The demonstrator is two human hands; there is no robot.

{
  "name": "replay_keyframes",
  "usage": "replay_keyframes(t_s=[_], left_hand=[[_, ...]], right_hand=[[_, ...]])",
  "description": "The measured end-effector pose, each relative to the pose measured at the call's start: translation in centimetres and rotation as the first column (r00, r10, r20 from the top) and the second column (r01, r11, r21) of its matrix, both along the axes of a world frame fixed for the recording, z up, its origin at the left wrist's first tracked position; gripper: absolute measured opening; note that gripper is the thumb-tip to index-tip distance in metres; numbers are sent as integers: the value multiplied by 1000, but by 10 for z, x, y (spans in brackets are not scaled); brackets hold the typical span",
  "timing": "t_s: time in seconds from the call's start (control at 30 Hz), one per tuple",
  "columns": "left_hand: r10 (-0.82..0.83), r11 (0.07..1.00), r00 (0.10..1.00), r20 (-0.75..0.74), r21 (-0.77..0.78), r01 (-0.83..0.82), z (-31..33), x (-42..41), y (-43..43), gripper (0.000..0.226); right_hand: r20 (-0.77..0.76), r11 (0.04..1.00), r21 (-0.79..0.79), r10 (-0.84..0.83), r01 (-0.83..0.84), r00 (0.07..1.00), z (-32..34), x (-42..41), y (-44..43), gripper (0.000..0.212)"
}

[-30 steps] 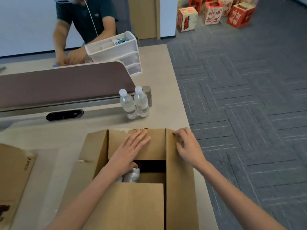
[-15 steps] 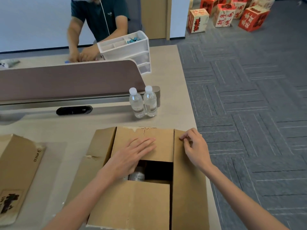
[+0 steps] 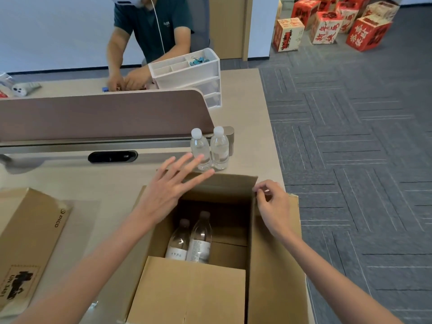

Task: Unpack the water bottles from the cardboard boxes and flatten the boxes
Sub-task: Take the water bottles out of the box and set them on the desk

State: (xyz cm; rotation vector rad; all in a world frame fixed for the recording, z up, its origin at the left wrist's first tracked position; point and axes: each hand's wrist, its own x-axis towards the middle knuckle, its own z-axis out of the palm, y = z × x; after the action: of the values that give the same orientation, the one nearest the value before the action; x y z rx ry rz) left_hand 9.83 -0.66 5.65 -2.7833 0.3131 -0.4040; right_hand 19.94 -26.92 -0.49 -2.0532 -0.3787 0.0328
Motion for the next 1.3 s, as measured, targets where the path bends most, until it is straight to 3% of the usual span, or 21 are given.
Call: replay_keyframes(t_s=[0.1, 0.23, 0.37, 0.5, 0.6, 0.67, 0.8, 0.93, 1.3], left_hand=[[126, 992, 992, 4, 24, -126, -10, 14, 5, 111], [192, 981, 973, -129, 7, -193, -30, 24, 13, 108], [292, 924, 907, -304, -157, -350, -55, 23, 25, 109], [288, 852, 832, -475, -270, -449, -69, 22, 27, 103], [303, 812, 831, -467, -331, -482, -75, 22, 24, 87], [330, 788, 837, -436, -361, -499, -78, 21, 22, 67], [342, 787, 874, -345, -403, -467, -83, 27, 14, 34], [287, 807, 917, -277, -446, -387, -87, 28, 13, 12], [413, 703, 871, -265, -515, -490, -85, 13, 46, 6]], right_hand=[[35, 1000, -23, -8, 9, 999, -1, 4, 6, 17], [28, 994, -113, 7, -4, 1000, -4, 5, 13, 21], [-72, 984, -169, 44, -56, 996, -8, 9, 22, 39], [-34, 920, -369, 132, -135, 991, -17, 17, 26, 58], [28, 856, -506, 138, -105, 990, -20, 23, 27, 52], [91, 797, -589, 230, -134, 969, -20, 27, 30, 43], [72, 676, -694, 408, -248, 910, -16, 34, 40, 27], [57, 570, -779, 478, -260, 876, -9, 37, 48, 24], [13, 431, -841, 620, -326, 785, 2, 62, 107, 24]])
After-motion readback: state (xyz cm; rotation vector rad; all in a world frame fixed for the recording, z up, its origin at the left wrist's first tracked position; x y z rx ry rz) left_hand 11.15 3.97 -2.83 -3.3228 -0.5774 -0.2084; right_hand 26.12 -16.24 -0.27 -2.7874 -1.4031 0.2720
